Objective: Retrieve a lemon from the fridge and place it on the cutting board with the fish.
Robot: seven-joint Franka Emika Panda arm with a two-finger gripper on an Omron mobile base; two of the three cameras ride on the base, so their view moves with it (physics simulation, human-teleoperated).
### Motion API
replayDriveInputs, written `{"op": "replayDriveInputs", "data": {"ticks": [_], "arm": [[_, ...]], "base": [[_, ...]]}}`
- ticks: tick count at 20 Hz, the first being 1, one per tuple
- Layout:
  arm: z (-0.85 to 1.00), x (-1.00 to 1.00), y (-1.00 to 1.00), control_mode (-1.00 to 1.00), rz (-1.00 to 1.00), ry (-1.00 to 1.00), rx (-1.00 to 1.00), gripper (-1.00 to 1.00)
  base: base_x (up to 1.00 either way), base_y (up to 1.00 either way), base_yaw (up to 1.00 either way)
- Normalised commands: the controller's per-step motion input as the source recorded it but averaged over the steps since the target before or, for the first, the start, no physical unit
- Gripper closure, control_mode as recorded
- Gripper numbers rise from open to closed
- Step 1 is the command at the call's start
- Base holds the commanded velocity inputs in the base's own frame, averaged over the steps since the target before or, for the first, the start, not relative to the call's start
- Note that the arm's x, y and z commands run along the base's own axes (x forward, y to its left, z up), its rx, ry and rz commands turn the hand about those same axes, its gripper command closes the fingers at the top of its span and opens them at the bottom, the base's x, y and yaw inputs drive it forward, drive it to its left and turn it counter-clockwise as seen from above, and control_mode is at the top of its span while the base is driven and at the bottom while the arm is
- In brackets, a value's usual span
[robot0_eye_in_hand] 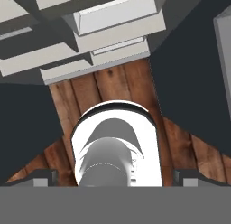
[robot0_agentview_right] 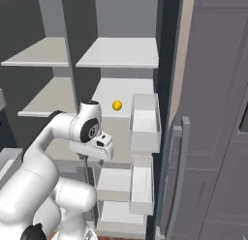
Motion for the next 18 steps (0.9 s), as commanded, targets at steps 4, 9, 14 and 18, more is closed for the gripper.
{"op": "replayDriveInputs", "data": {"ticks": [4, 9, 14, 18], "arm": [[0.00, 0.00, 0.00, 1.00, 0.00, 0.00, 0.00, -1.00], [0.00, 0.00, 0.00, 1.00, 0.00, 0.00, 0.00, -1.00], [0.00, 0.00, 0.00, 1.00, 0.00, 0.00, 0.00, -1.00], [0.00, 0.05, 0.00, -1.00, 0.01, -0.13, 0.00, -1.00]], "base": [[0.51, 0.00, 0.00], [0.50, 0.00, 0.00], [0.42, 0.00, 0.00], [0.07, 0.00, 0.00]]}}
